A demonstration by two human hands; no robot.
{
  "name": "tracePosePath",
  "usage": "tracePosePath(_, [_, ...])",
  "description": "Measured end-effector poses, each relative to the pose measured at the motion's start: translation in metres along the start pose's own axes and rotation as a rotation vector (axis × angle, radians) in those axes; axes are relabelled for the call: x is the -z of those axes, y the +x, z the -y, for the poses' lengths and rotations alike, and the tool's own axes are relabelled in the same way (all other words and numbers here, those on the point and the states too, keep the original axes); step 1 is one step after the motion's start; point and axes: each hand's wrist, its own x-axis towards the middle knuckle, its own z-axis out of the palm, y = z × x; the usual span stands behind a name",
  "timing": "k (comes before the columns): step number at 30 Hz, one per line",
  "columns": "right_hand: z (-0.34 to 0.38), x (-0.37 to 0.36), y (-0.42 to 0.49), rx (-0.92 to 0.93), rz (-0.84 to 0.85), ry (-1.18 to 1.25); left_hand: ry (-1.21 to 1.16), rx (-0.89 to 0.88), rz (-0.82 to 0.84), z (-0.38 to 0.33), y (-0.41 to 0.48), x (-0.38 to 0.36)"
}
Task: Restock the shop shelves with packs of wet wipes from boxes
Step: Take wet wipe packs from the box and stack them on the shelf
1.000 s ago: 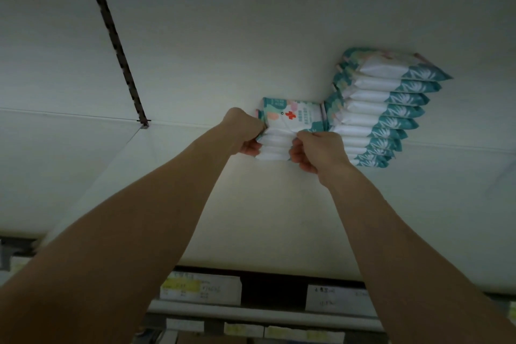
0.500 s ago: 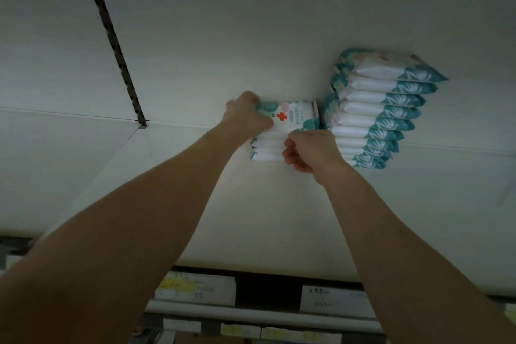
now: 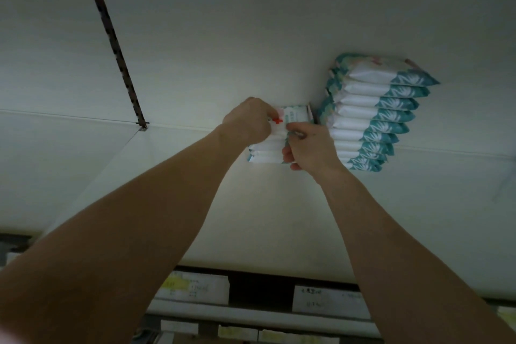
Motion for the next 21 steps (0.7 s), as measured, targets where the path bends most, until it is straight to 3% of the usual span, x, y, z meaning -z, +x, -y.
tracePosePath(4, [0.009,0.005,0.000,-0.032,0.068,-0.047,0.047,0.038,-0.023,-0.005,-0.004,-0.001])
tracePosePath(9, [0.023,0.007,-0.006,-0.057,0.051,0.098,-0.067,0.144,-0.159,-0.008,-0.011,0.003])
tracePosePath(13, [0.039,-0.006,-0.024,0.024,0.008,0.264,-0.525,0.341,-0.335,0.000,-0.038,0.009])
tracePosePath(16, [0.047,-0.030,-0.054,0.106,0.080,0.325,-0.897,0.523,-0.414,0.013,-0.074,0.013])
tracePosePath(21, [0.050,-0.078,-0.108,0.088,0.281,0.367,-1.135,0.671,-0.595,0.049,-0.149,0.030])
